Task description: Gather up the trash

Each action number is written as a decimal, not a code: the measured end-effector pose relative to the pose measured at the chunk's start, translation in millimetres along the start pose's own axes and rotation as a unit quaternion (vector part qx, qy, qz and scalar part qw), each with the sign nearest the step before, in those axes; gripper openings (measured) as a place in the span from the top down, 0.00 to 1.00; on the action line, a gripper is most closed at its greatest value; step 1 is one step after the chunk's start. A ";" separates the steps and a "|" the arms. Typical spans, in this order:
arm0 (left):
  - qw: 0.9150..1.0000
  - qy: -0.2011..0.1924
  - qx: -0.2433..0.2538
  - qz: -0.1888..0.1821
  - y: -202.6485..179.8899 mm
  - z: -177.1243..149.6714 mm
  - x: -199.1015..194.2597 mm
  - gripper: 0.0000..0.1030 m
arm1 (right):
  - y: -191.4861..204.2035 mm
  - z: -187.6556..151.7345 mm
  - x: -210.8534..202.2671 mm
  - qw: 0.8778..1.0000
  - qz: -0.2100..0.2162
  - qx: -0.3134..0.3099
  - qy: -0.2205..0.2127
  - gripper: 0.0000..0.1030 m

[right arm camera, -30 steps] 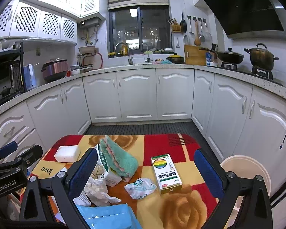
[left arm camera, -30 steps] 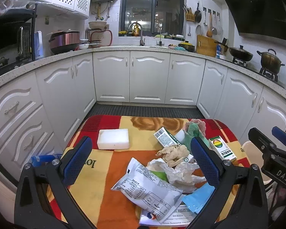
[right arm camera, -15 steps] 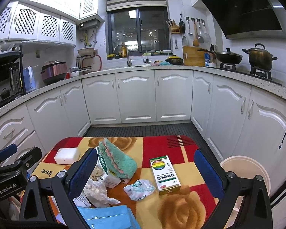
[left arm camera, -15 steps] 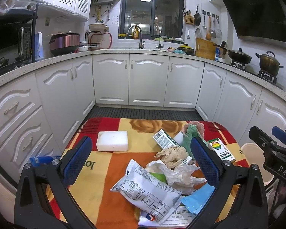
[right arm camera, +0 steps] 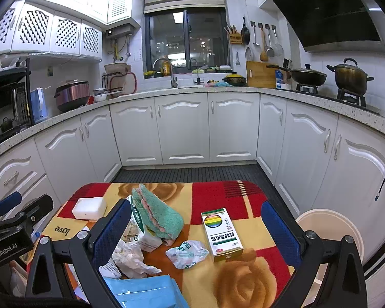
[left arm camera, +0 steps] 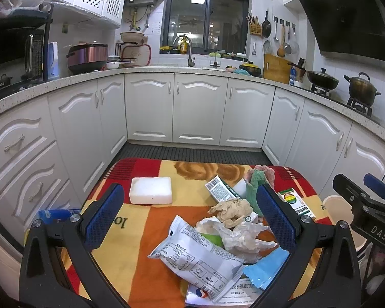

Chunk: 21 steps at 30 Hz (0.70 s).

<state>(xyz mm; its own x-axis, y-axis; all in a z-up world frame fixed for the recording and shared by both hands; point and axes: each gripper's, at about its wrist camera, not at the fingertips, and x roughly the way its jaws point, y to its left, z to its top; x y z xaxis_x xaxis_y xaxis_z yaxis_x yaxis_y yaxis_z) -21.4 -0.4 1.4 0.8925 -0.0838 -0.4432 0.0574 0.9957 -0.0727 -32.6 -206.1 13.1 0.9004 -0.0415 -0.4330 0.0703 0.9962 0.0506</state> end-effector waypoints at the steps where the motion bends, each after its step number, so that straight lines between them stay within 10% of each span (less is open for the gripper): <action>1: 1.000 -0.001 0.000 0.000 -0.5 0.1 0.0 0.00 | -0.4 0.1 0.2 1.000 0.000 0.000 0.000 0.02; 21: 1.000 -0.010 -0.008 -0.009 1.7 2.5 -3.7 0.00 | 1.0 2.8 0.5 1.000 -0.001 -0.002 -0.002 0.02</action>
<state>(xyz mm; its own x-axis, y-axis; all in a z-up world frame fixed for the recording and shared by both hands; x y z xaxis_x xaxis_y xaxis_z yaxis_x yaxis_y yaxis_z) -23.5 1.7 5.2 0.8998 -0.1015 -0.4243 0.0675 0.9932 -0.0944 -30.9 -205.4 15.5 0.9017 -0.0435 -0.4302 0.0705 0.9964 0.0470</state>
